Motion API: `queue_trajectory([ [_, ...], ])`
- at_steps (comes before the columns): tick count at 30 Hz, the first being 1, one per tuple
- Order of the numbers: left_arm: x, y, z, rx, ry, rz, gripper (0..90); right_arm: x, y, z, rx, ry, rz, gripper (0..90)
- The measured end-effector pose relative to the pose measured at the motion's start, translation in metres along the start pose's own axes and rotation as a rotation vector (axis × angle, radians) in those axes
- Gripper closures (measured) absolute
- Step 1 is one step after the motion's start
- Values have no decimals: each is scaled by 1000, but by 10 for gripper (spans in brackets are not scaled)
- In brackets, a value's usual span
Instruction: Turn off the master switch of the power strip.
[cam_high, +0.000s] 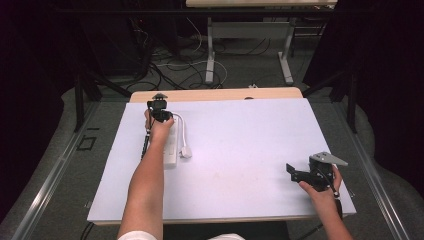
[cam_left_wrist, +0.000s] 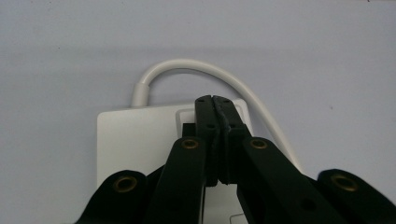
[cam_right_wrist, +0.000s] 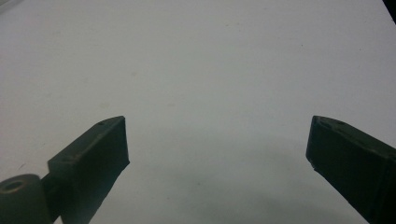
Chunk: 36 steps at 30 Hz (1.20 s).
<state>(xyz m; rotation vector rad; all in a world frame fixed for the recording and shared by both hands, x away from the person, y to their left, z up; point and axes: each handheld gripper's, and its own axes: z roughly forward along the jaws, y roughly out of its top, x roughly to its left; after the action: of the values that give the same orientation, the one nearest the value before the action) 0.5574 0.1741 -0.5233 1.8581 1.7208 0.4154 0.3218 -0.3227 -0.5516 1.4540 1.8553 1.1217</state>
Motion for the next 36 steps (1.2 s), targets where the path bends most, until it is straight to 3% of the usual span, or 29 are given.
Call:
queue_trajectory([
  [8,-1,0,0,9,8,31,900,0,0,0,0,1,2,52],
  [11,-4,0,0,29,33,63,900,0,1,-1,-2,0,9,52],
  [14,-6,0,0,22,55,56,900,-2,1,-2,-7,-1,-1,52],
  [15,-8,-1,1,5,58,29,900,-1,1,-1,-6,0,-2,52],
  [18,-4,-1,-1,-16,17,-2,900,-1,0,-1,-4,0,1,52],
  [36,-7,-3,-8,-31,6,5,900,0,-1,-2,-3,-1,-2,52],
])
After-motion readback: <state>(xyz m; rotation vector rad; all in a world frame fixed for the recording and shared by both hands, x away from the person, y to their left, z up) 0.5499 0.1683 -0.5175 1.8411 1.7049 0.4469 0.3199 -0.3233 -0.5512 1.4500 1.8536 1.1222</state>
